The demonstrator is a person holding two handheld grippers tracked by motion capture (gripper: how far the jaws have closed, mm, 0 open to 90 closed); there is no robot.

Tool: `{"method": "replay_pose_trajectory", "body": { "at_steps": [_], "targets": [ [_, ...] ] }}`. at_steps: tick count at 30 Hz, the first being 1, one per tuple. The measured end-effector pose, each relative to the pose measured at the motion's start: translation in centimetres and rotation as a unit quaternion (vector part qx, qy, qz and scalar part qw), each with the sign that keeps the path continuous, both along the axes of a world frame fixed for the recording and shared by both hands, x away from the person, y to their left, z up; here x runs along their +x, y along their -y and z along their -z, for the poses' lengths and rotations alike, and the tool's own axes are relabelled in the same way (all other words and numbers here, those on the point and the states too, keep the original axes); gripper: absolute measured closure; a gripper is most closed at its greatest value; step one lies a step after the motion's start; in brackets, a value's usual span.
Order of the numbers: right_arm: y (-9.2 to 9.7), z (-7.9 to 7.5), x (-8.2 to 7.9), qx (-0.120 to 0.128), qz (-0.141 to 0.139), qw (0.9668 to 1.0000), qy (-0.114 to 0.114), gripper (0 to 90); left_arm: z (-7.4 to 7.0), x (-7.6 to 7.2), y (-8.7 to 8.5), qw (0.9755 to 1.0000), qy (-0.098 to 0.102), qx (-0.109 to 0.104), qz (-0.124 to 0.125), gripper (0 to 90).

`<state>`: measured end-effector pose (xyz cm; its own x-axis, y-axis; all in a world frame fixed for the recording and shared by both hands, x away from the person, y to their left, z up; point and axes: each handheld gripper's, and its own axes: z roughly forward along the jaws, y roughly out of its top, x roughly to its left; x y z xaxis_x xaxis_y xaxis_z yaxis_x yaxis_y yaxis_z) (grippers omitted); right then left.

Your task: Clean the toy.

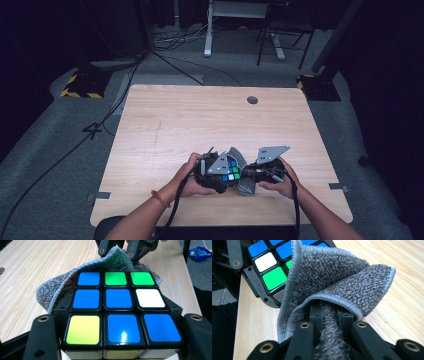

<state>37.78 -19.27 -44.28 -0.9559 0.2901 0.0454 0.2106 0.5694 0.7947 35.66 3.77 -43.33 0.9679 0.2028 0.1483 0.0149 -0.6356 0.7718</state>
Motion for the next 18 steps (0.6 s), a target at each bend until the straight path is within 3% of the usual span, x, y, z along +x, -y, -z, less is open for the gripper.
{"method": "replay_pose_trajectory", "body": {
  "at_steps": [4,8,12,14,18],
  "targets": [
    [0.3,-0.5,-0.2,0.000,-0.003,1.0000,0.009,78.9,0.6,0.1,0.3,0.9999,0.002,0.014,-0.003,33.2],
    [0.8,-1.2,-0.2,0.017,0.003,0.9998,0.012,78.9,1.3,0.2,0.5,0.9996,-0.003,0.028,-0.005,33.2],
    [0.9,-1.2,-0.1,0.026,0.008,0.9996,0.014,79.0,1.2,0.3,0.2,0.9998,-0.012,0.012,0.007,33.2],
    [0.6,-0.8,0.0,0.004,0.012,0.9996,0.024,79.0,0.9,0.1,0.1,0.9998,-0.012,-0.006,0.016,33.2],
    [-0.1,0.3,0.0,-0.024,0.002,0.9996,0.015,79.0,0.3,-0.2,0.2,0.9997,-0.002,-0.008,0.021,33.2]
  ]
}}
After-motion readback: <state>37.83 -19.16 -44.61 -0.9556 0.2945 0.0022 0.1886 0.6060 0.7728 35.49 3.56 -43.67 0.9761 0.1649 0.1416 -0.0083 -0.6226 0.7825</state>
